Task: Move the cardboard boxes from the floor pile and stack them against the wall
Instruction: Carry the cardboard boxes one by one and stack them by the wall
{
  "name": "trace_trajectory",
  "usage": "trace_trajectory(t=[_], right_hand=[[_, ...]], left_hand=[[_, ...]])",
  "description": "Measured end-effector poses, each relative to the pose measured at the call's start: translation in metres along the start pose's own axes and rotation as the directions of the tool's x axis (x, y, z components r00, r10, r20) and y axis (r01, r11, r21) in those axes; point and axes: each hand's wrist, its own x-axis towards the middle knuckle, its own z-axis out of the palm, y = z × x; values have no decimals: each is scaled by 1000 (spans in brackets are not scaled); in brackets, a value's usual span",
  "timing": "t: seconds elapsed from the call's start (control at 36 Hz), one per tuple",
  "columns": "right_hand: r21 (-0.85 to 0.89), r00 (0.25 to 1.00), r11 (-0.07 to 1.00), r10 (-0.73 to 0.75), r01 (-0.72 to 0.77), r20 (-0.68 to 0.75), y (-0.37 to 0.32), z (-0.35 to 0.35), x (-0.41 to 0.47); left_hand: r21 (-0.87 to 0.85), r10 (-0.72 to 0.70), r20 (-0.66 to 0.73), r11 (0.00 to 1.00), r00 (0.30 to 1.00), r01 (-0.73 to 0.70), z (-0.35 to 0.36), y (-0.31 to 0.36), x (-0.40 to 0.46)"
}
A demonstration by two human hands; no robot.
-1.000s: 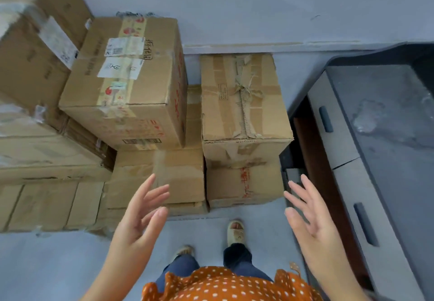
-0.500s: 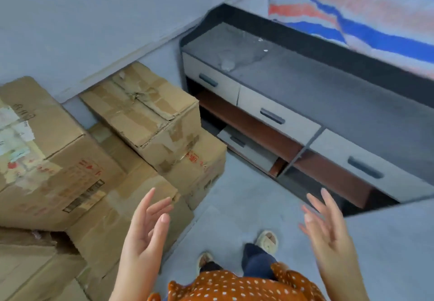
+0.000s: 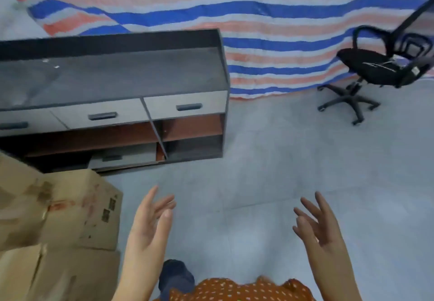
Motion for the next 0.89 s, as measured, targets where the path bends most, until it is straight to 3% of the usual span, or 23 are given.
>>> trace_trajectory(t=[0.11,0.25,0.47,0.56,0.89], right_hand=[[4,985,998,55,-55,-164,17,-90,-21],[61,926,997,61,-41,-373,30,-175,-53],[192,706,980,169,-49,-687,60,-255,-115],[233,632,970,223,-70,-742,72,-273,-126],[266,457,957,290,-116,-841,100,-370,-86]], left_hand=[[16,-7,213,1000,977,3,75,0,-36],[51,7,374,998,927,-29,152,2,-63],[76,70,670,984,739,-162,270,10,-98],[101,56,759,974,648,-202,303,11,-111],[175,-27,901,936,433,-305,458,17,-122]])
